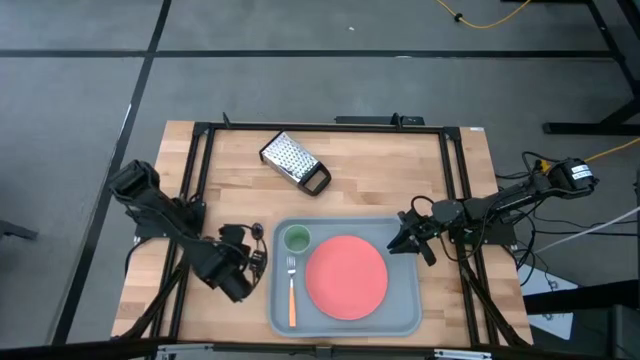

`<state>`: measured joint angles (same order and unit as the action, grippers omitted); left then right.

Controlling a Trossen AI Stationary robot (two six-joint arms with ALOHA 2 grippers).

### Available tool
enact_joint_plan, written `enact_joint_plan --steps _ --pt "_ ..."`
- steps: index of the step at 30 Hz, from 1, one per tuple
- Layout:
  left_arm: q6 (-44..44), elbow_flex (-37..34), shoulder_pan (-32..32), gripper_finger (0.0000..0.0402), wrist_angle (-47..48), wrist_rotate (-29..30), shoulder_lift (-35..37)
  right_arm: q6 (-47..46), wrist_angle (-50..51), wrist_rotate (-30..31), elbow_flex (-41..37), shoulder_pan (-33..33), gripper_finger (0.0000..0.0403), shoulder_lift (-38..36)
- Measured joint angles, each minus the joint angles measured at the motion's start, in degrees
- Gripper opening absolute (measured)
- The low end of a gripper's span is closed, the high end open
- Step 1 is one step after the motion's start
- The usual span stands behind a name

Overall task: Pick and place plate/cup/fork/spoon on tray
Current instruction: Put the spoon on the serving tray to the right of the plate

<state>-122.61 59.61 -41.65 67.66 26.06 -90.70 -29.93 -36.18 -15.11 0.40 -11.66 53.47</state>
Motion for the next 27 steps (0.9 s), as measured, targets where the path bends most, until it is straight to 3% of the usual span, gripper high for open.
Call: enact_joint_plan --steps 10,27 --pt "1.53 -3.97 4.72 0.0064 -10.53 -1.6 -0.02 -0.02 -0.01 -0.01 0.0 0.0 0.0088 0.0" --pt "6.19 -4.01 5.75 0.0064 -12.15 0.05 -1.27 -0.03 0.09 -0.04 0.0 0.0 0.0088 0.0"
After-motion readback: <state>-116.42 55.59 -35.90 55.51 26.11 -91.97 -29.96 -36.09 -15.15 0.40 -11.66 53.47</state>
